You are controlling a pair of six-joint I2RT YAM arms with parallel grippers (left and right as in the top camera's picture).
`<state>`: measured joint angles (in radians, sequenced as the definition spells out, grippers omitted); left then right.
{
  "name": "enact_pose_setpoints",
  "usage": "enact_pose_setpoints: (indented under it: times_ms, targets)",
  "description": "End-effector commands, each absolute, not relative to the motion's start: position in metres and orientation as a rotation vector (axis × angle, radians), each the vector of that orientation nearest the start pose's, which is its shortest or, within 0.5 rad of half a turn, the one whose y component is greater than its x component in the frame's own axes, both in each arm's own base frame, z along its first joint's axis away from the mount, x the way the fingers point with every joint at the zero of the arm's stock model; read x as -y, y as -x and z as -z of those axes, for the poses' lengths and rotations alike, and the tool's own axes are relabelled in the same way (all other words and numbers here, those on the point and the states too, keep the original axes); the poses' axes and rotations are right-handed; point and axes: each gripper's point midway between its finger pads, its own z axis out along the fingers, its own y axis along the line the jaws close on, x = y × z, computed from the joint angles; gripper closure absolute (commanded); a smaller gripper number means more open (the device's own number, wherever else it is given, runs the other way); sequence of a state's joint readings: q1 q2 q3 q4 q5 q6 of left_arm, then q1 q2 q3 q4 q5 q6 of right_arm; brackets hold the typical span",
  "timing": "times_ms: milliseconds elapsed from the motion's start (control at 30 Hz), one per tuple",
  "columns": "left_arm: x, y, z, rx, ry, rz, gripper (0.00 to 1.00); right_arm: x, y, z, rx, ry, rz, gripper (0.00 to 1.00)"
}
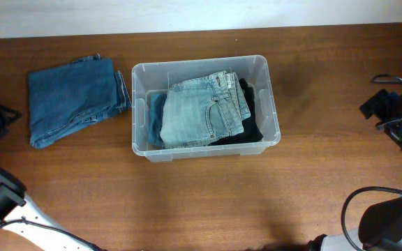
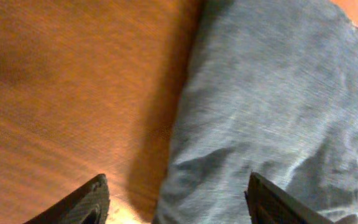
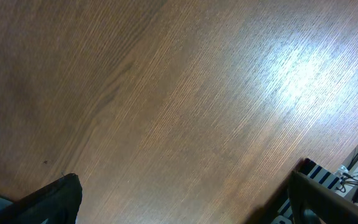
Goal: Pack container
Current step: 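Grasp the edge of the dark-blue denim with the left gripper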
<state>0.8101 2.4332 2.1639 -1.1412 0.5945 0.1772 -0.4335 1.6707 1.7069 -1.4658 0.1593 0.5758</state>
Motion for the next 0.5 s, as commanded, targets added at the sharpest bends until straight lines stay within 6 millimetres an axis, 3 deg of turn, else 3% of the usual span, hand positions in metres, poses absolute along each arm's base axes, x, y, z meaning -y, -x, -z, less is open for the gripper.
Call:
enact_pose_setpoints:
  times_ms: [0, 233, 467]
  targets:
    - [-0.294, -0.427, -0.054, -2.54, 0.69, 0.672, 0.28, 0.162, -0.279, -0.207, -2.58, -1.471, 0.228, 0.02]
    - [-0.285, -0.431, -0.037, -2.529, 0.65, 0.756, 0.28, 0.162, -0.279, -0.207, -2.58, -1.471, 0.228, 0.02]
    - [-0.287, -0.436, -0.035, -2.52, 0.619, 0.733, 0.28, 0.162, -0.279, -0.207, -2.58, -1.471, 0.228, 0.02]
